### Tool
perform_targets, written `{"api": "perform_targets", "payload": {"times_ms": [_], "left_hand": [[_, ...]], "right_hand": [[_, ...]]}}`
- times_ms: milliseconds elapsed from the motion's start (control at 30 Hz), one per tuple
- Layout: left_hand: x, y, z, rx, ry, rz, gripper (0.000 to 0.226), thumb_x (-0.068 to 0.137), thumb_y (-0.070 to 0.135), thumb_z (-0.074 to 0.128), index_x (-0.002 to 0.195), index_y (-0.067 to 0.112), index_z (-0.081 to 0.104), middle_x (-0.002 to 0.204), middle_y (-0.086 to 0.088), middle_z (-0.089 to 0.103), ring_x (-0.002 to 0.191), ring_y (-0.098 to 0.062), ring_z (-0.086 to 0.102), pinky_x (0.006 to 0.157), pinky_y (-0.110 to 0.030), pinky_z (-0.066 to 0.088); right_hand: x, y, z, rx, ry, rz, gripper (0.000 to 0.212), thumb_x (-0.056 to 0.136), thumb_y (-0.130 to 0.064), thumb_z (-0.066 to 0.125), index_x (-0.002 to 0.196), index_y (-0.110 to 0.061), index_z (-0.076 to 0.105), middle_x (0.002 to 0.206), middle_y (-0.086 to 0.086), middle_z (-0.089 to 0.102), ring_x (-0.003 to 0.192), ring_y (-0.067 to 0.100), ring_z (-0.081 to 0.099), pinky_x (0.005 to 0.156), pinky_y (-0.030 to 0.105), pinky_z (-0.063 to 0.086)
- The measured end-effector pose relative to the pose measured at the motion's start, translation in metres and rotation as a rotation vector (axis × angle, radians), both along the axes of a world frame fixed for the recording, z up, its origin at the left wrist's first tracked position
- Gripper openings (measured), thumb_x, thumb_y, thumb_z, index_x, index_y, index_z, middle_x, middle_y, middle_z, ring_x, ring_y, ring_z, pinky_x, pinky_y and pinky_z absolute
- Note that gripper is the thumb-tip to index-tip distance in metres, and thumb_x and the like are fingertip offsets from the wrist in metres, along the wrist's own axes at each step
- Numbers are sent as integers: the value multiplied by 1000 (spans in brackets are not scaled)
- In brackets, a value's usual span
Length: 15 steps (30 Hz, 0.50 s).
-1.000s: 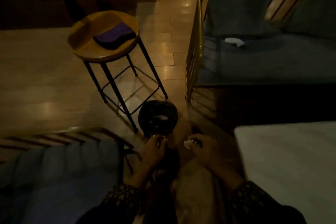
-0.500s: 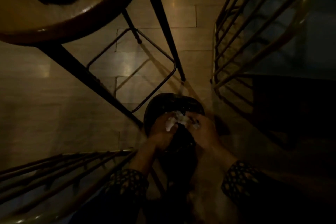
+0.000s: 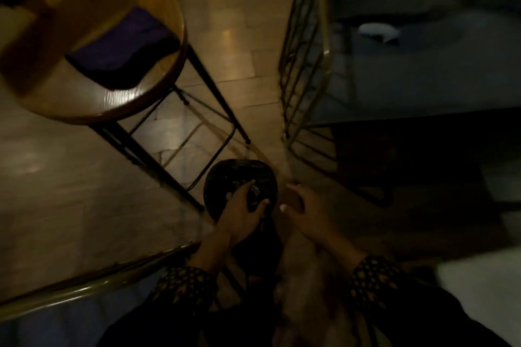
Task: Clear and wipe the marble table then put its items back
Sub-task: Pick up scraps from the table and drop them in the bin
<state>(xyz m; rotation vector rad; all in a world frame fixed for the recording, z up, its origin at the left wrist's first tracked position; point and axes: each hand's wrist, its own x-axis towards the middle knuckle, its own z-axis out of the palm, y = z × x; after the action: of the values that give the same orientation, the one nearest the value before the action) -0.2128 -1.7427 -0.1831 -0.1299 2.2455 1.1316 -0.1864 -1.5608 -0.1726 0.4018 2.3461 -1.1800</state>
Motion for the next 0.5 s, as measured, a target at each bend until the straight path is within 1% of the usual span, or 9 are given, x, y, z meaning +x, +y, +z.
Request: {"api": "perform_targets", "payload": {"times_ms": [67, 100, 133, 200, 267, 333, 400, 467, 500], "left_hand": [[24, 33, 43, 53, 72, -85, 63, 91, 40, 62, 144, 14, 39, 144, -7, 47, 131, -21, 45, 103, -24, 35], [38, 50, 65, 76, 109, -140, 62, 90, 40, 62, 142, 13, 42, 141, -7, 49, 129, -20, 46, 102, -23, 35], [54, 66, 84, 90, 150, -204, 62, 89, 44, 62, 140, 12, 44, 139, -7, 51, 127, -20, 48, 102, -24, 37], [90, 96, 109, 87, 225, -304, 69, 85, 63, 53, 136, 17, 47, 134, -7, 55, 121, -23, 54, 102, -35, 43], [128, 122, 116, 77, 317, -365, 69, 82, 78, 37, 135, 34, 42, 133, 0, 56, 117, -20, 56, 97, -44, 47], [174, 151, 150, 100, 363, -435, 60, 84, 76, 38, 134, 43, 36, 137, 7, 50, 122, -15, 52, 100, -45, 46], [224, 185, 191, 141, 406, -520, 56, 89, 63, 48, 138, 37, 37, 142, 7, 45, 127, -14, 46, 109, -39, 40], [269, 224, 215, 146, 475, -603, 56, 92, 52, 53, 141, 28, 38, 144, 7, 41, 130, -15, 42, 109, -28, 33], [290, 241, 224, 158, 516, -652, 56, 92, 50, 54, 141, 26, 39, 145, 5, 42, 131, -16, 42, 108, -28, 33]], "right_hand": [[29, 24, 51, 65, 88, 3, 63, 85, -41, 64, 139, -13, 49, 145, 9, 45, 137, 21, 38, 107, 20, 24], [45, 39, 76, 85, 138, -20, 61, 85, -39, 65, 137, -11, 51, 143, 10, 47, 134, 21, 40, 104, 14, 23], [61, 55, 102, 101, 186, -51, 57, 86, -33, 68, 135, -9, 52, 140, 11, 49, 131, 21, 43, 100, 8, 21], [103, 89, 149, 150, 305, -112, 53, 86, -28, 70, 133, -10, 53, 137, 10, 50, 127, 20, 45, 96, 1, 20], [159, 120, 186, 201, 383, -170, 52, 88, -31, 68, 135, -16, 51, 140, 5, 47, 129, 17, 43, 99, 8, 23], [224, 149, 213, 280, 431, -199, 51, 91, -33, 63, 138, -20, 47, 144, 1, 43, 133, 15, 38, 104, 18, 26], [295, 176, 231, 357, 454, -255, 52, 92, -36, 61, 139, -23, 45, 145, 0, 41, 135, 15, 36, 109, 25, 29], [365, 199, 243, 441, 460, -328, 52, 92, -38, 61, 139, -23, 45, 145, 0, 41, 136, 16, 36, 109, 24, 27], [400, 208, 248, 480, 454, -373, 52, 92, -38, 61, 139, -22, 45, 145, 0, 41, 137, 17, 35, 108, 22, 25]]}}
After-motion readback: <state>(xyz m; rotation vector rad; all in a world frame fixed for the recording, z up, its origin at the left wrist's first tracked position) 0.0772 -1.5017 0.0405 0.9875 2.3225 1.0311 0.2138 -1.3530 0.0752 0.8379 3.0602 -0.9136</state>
